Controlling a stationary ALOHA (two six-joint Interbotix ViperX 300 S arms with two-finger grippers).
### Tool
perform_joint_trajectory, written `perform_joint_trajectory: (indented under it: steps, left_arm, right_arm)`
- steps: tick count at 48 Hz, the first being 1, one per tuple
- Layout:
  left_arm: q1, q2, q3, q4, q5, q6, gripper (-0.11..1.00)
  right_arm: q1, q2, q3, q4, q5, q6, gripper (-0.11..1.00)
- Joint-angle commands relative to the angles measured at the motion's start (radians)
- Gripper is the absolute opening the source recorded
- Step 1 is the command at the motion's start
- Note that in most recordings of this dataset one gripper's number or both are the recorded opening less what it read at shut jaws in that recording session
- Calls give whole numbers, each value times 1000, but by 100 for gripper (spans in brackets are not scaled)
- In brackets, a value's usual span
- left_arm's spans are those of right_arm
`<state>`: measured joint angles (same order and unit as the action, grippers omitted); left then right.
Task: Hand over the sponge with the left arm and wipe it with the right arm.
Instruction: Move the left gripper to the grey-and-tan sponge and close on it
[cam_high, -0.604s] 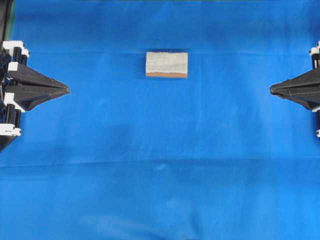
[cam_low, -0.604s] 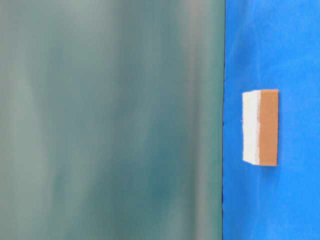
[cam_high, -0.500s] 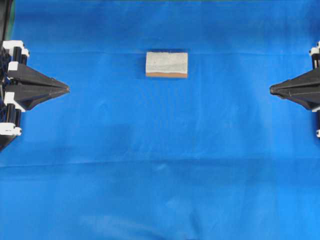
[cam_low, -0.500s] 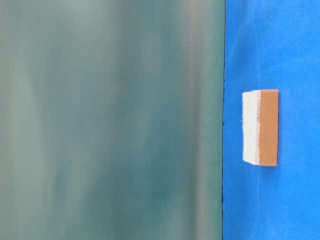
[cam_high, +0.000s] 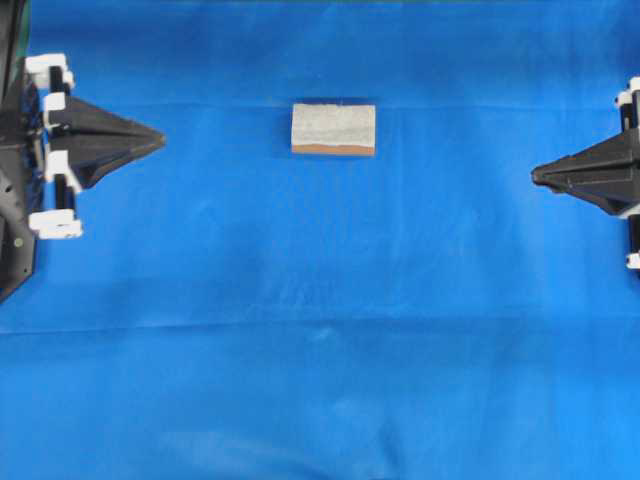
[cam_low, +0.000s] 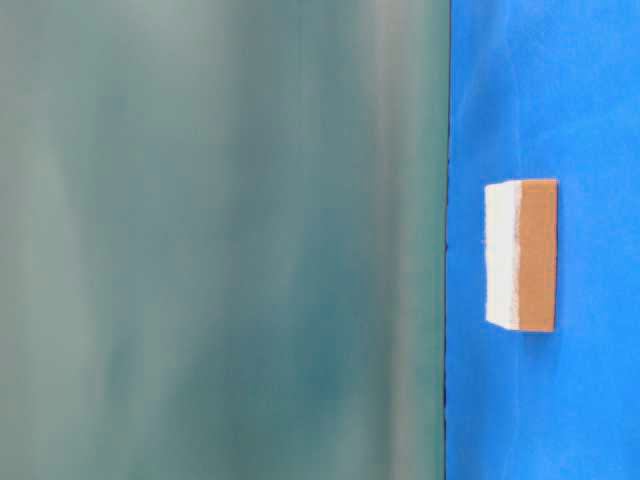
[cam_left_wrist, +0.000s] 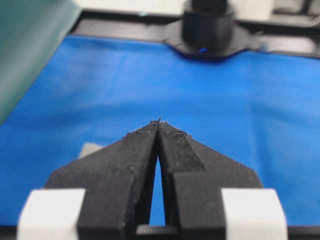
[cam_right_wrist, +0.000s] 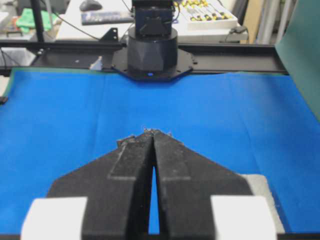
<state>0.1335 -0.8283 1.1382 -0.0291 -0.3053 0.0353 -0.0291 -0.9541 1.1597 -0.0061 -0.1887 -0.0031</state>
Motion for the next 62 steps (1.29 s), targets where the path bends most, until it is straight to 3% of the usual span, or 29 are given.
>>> perform_joint_trajectory:
  steps: [1,5,8,19,24,32,43,62]
  left_arm:
    - [23,52,-44,2,-15,18,0]
    - [38,109,-63,2,-28,43,1]
    - [51,161,-80,2,-43,55,9]
    - [86,377,-175,0,-66,74,74]
    - [95,503,-232,2,-57,141,92]
    - [112,673,-319,2,-57,193,94]
    - [158,853,-416,3,-55,196,94]
    - [190,1020,-460,11,-52,198,94]
  right_arm:
    - [-5,5,-25,-2,-8,2,1]
    - [-6,6,-25,0,-6,2,1]
    - [-6,6,-25,0,-6,3,1]
    - [-17,8,-23,0,-3,3,1]
    - [-21,14,-21,0,-3,5,1]
    - [-26,25,-20,2,-3,8,1]
    - [-26,35,-17,2,-5,8,1]
    - [-51,49,-14,2,-5,8,1]
